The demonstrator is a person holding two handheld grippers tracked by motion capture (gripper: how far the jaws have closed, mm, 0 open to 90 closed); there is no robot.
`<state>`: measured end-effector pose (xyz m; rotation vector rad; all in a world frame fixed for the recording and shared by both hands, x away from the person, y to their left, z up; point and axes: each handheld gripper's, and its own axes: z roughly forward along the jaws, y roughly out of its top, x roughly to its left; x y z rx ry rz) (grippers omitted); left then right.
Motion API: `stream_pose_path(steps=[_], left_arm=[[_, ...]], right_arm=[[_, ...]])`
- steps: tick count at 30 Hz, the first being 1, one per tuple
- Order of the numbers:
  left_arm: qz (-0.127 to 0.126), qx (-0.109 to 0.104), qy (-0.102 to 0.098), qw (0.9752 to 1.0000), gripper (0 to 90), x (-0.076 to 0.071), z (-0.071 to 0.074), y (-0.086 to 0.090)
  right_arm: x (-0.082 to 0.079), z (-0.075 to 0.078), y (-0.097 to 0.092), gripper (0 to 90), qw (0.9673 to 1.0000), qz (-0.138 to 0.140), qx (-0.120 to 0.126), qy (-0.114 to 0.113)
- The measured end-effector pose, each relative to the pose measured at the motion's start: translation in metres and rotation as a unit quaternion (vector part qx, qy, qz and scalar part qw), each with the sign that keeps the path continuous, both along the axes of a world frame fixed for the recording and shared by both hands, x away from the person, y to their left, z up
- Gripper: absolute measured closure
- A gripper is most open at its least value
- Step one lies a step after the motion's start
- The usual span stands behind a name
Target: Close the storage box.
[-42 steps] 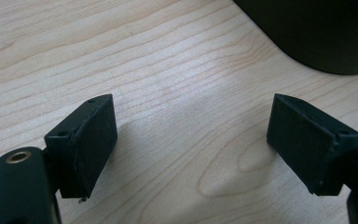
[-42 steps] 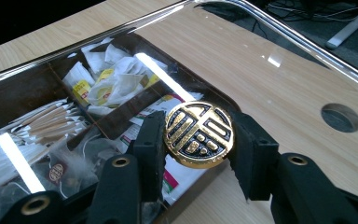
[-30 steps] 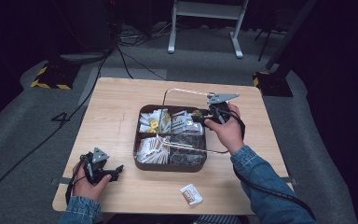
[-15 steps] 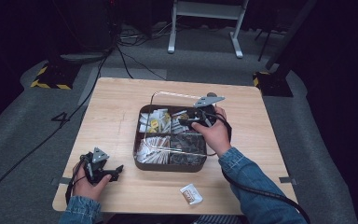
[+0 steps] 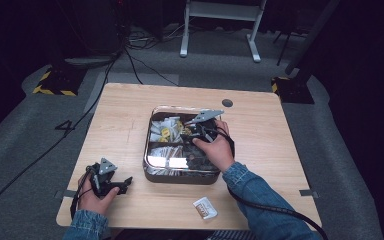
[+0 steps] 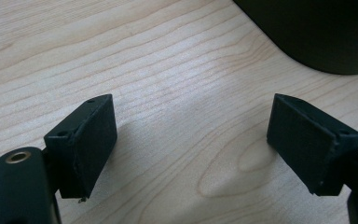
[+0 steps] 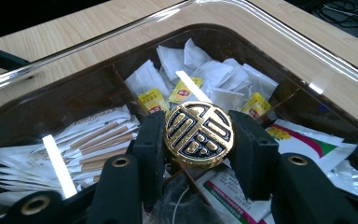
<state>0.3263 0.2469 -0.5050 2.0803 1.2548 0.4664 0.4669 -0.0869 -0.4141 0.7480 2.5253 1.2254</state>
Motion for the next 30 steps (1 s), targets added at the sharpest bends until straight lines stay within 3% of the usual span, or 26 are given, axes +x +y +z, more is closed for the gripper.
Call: stream_pose_path(steps=[14,30], left_arm=[[0.000,0.000,0.000,1.0000,16.2,0.000,0.000,0.000],[0.000,0.000,0.000,1.0000,16.2,0.000,0.000,0.000]], right_arm=[[-0.007,-0.016,0.011,58.9,0.9997,-0.005,-0.025,-0.001],[-0.007,-0.022,0.010,58.9,0.9998,-0.004,-0.020,0.007]])
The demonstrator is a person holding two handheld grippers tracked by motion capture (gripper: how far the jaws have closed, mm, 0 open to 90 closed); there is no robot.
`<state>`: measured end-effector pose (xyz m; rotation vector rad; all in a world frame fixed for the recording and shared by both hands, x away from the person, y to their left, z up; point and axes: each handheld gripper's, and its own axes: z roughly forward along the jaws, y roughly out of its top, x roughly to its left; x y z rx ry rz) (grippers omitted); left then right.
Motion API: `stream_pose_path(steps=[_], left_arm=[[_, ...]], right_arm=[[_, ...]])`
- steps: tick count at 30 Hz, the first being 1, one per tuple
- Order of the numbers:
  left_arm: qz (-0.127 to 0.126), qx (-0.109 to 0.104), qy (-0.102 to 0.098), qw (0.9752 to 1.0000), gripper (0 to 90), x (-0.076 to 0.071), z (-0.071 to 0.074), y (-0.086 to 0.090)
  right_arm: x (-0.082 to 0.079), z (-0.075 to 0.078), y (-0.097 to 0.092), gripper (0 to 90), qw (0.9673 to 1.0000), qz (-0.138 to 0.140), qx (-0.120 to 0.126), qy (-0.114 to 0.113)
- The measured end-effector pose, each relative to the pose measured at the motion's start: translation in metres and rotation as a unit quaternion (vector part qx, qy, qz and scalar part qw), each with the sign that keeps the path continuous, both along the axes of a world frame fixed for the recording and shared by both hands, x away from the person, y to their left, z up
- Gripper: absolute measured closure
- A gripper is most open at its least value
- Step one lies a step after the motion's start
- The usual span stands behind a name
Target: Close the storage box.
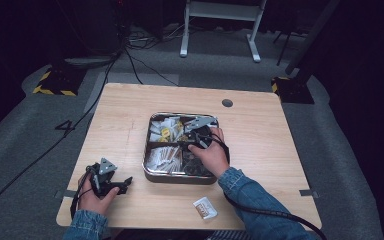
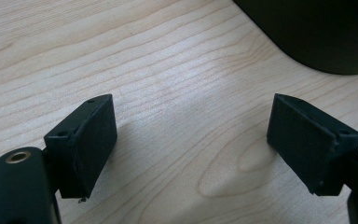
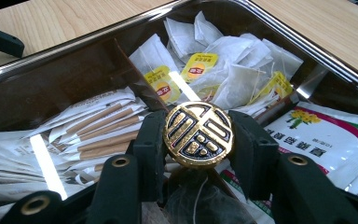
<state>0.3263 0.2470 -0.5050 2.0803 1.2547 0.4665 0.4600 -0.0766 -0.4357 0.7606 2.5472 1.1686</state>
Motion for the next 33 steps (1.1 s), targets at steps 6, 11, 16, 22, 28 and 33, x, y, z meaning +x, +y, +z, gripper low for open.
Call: stream_pose_path(steps=[6,11,16,22,28,33], left_arm=[[0.000,0.000,0.000,1.0000,16.2,0.0000,0.0000,0.0000],[0.000,0.000,0.000,1.0000,16.2,0.0000,0.0000,0.0000],[0.000,0.000,0.000,1.0000,16.2,0.0000,0.0000,0.0000],[0.000,0.000,0.000,1.0000,16.2,0.0000,0.0000,0.0000],[0.000,0.000,0.000,1.0000,16.2,0.0001,0.0000,0.0000],[-0.002,0.000,-0.001,1.0000,14.8,0.0041,-0.0004,-0.0019]], right_arm=[[0.0021,-0.0020,-0.0022,58.9,1.0000,0.002,0.004,0.002],[0.0048,-0.0048,-0.0022,58.8,1.0000,0.000,0.004,-0.004],[0.0060,-0.0061,-0.0034,58.8,0.9999,0.006,0.008,-0.004],[0.0054,-0.0064,-0.0032,58.6,0.9999,0.006,0.006,-0.007],[0.0053,-0.0058,-0.0042,55.7,0.9999,0.004,0.008,-0.005],[0.0037,0.0004,-0.0098,48.7,0.9997,0.000,0.024,-0.006]])
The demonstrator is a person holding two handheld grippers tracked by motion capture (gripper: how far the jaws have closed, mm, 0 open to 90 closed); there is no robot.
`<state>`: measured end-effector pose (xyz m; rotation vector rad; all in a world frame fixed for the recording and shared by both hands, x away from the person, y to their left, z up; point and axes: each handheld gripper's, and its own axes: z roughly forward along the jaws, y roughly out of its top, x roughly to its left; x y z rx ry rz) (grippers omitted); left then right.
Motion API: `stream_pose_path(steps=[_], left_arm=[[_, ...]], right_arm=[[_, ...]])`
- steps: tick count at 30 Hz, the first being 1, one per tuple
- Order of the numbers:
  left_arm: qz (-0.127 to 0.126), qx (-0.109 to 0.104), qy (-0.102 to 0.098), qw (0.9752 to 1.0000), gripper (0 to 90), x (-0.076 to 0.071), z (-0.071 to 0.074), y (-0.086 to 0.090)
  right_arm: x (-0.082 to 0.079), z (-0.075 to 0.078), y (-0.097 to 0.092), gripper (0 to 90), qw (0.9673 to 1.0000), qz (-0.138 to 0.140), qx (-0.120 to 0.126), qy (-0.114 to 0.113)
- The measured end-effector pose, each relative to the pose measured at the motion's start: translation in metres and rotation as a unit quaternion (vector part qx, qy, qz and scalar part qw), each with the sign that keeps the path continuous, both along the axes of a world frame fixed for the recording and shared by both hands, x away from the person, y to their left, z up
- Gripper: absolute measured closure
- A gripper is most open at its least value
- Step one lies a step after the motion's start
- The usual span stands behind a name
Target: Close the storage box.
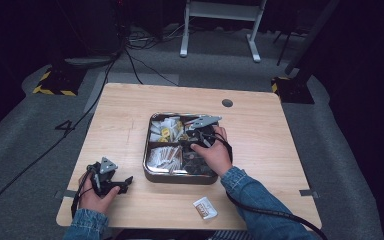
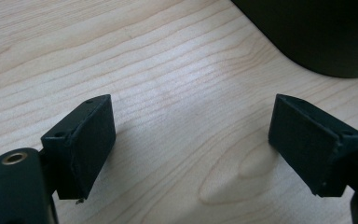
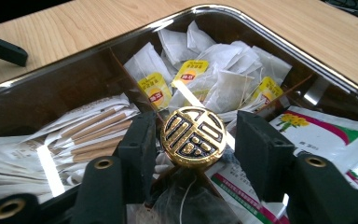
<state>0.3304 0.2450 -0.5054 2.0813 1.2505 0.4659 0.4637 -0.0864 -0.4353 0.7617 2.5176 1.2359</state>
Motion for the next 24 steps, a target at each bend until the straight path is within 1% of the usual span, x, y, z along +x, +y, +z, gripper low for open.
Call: stream_pose_path(steps=[6,7,9,11,13,15,18,19,24], left_arm=[[-0.005,0.001,0.003,1.0000,14.2,0.004,0.000,-0.001],[-0.004,0.000,0.000,1.0000,14.1,0.004,0.000,-0.001],[-0.006,0.002,0.003,1.0000,13.9,0.005,0.000,-0.001],[-0.006,0.001,0.003,1.0000,13.9,0.005,0.000,-0.002],[-0.005,0.001,0.002,1.0000,13.8,0.006,0.000,-0.002],[-0.007,0.003,0.001,1.0000,13.8,0.006,0.000,-0.002],[-0.005,0.000,0.002,1.0000,13.8,0.008,0.000,-0.003],[-0.007,0.002,0.003,1.0000,13.7,0.008,0.000,-0.002],[-0.006,0.001,0.003,1.0000,13.8,0.009,0.000,-0.003]], right_arm=[[-0.002,0.011,-0.015,44.2,0.9999,-0.008,0.012,-0.004],[-0.002,0.013,-0.018,43.3,0.9998,-0.009,0.015,-0.003],[-0.002,0.017,-0.023,40.9,0.9997,-0.009,0.021,0.001],[-0.002,0.022,-0.028,39.3,0.9995,-0.004,0.029,0.006],[-0.003,0.027,-0.034,38.6,0.9996,0.002,0.029,0.005],[-0.005,0.032,-0.039,38.2,0.9996,0.002,0.030,0.002],[-0.008,0.038,-0.047,37.5,0.9995,0.002,0.033,0.000],[-0.010,0.041,-0.052,37.3,0.9995,0.002,0.033,-0.001],[-0.016,0.049,-0.070,37.1,0.9994,-0.003,0.035,-0.003]])
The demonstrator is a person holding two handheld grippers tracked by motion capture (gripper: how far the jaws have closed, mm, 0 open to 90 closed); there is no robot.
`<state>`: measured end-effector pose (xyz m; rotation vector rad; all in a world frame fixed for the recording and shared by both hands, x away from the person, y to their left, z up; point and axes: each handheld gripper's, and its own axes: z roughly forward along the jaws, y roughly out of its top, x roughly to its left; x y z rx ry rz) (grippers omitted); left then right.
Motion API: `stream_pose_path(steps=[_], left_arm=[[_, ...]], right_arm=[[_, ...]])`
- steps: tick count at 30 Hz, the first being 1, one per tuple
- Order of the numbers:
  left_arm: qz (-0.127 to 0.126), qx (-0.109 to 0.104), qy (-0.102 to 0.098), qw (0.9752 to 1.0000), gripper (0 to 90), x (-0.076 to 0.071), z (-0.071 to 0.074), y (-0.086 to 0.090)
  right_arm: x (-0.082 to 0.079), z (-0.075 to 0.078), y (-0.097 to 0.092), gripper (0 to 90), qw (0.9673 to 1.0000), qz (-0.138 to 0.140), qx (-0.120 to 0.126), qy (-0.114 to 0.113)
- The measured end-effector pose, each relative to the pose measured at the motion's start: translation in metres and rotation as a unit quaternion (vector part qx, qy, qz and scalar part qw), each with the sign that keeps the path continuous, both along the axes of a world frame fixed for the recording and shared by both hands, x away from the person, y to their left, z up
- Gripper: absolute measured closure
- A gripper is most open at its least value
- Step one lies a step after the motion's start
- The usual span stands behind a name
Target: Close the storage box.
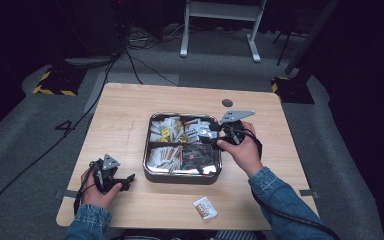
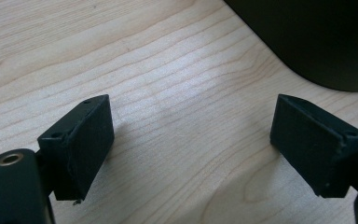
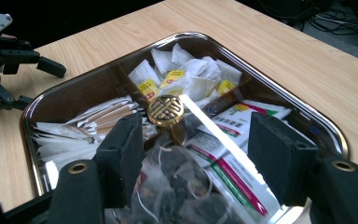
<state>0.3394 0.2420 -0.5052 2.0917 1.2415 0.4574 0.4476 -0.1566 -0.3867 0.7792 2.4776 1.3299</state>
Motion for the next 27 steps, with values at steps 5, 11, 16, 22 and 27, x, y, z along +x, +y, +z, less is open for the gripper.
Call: stream_pose_path(steps=[5,11,16,22,27], left_arm=[[0.000,0.000,-0.001,1.0000,13.8,0.000,0.000,0.000],[0.003,0.001,-0.002,1.0000,14.3,-0.004,0.000,-0.001],[0.005,0.000,-0.002,1.0000,14.4,-0.006,0.000,-0.001],[0.004,0.000,-0.001,1.0000,14.3,-0.006,0.000,-0.001],[0.003,0.000,-0.002,1.0000,14.1,-0.006,0.000,-0.001]], right_arm=[[-0.003,0.006,-0.020,36.9,0.9999,-0.014,0.009,0.000],[-0.003,0.012,-0.043,36.4,0.9995,-0.023,0.020,0.002],[-0.007,0.013,-0.057,35.6,0.9995,-0.024,0.023,0.001],[-0.014,0.007,-0.076,34.1,0.9993,-0.027,0.024,0.006],[-0.025,-0.003,-0.094,34.0,0.9987,-0.036,0.034,-0.011]])
